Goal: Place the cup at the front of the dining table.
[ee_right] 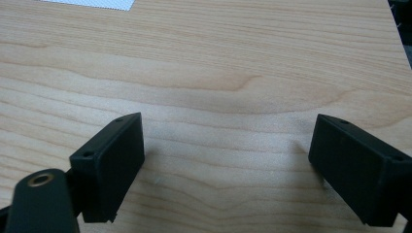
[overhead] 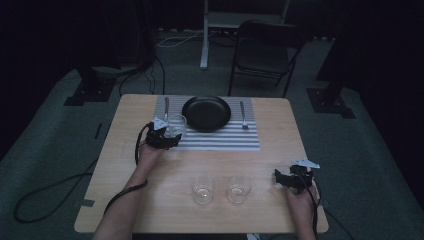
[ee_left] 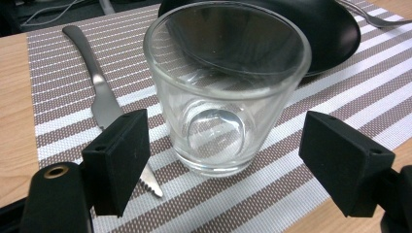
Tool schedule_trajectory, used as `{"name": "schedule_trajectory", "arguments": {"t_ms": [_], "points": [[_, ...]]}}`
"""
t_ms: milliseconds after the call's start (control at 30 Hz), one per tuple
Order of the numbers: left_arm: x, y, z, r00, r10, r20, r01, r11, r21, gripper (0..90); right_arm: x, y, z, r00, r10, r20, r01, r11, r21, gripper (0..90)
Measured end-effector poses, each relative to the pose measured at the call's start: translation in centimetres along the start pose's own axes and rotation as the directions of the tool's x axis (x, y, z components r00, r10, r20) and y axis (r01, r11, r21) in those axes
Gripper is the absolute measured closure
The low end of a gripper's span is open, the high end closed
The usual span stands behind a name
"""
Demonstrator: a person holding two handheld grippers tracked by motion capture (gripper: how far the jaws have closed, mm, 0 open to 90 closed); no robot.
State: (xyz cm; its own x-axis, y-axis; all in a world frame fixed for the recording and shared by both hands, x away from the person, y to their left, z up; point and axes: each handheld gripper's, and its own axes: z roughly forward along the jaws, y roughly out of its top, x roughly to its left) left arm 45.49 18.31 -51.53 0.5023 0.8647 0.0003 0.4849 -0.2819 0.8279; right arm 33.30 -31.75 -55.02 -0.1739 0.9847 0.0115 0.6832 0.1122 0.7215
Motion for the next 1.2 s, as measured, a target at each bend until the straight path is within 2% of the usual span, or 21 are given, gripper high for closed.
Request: {"name": "schedule_trajectory", "arguments": {"t_ms": [333, 500, 633, 833, 900, 1033, 1100, 1200], "points": [[-0.5, -0.9, -1.4, 0.9998, 0.018, 0.007, -0.018, 0.9998, -0.001, 19.5, 0.0, 0.0, 0.0, 1.0, 0.0, 0.0, 0.0, 1.0, 0.0, 12.4], [-0.3, -1.3, -2.2, 0.9999, 0.012, 0.006, -0.012, 0.9999, -0.005, 19.5, 0.0, 0.0, 0.0, 1.0, 0.0, 0.0, 0.0, 1.0, 0.0, 12.4], [-0.5, -1.5, -2.8, 0.9996, -0.022, 0.017, 0.023, 0.9994, -0.026, 19.5, 0.0, 0.0, 0.0, 1.0, 0.0, 0.0, 0.0, 1.0, 0.0, 12.4], [-1.2, -1.9, -3.6, 0.9997, 0.026, -0.001, -0.026, 0.9996, -0.012, 19.5, 0.0, 0.0, 0.0, 1.0, 0.0, 0.0, 0.0, 1.0, 0.0, 12.4], [-1.2, -2.1, -4.0, 0.9999, 0.014, 0.009, -0.014, 0.9997, -0.021, 19.5, 0.0, 0.0, 0.0, 1.0, 0.0, 0.0, 0.0, 1.0, 0.0, 12.4], [-1.4, -2.4, -4.7, 0.9997, 0.017, 0.016, -0.017, 0.9994, -0.029, 19.5, 0.0, 0.0, 0.0, 1.0, 0.0, 0.0, 0.0, 1.0, 0.0, 12.4], [-1.5, -2.6, -5.2, 0.9992, 0.039, -0.012, -0.04, 0.9984, -0.04, 19.5, 0.0, 0.0, 0.0, 1.0, 0.0, 0.0, 0.0, 1.0, 0.0, 12.4], [-1.2, -2.9, -5.7, 0.9999, 0.011, 0.009, -0.01, 0.9981, -0.061, 19.5, 0.0, 0.0, 0.0, 1.0, 0.0, 0.0, 0.0, 1.0, 0.0, 12.4]]}}
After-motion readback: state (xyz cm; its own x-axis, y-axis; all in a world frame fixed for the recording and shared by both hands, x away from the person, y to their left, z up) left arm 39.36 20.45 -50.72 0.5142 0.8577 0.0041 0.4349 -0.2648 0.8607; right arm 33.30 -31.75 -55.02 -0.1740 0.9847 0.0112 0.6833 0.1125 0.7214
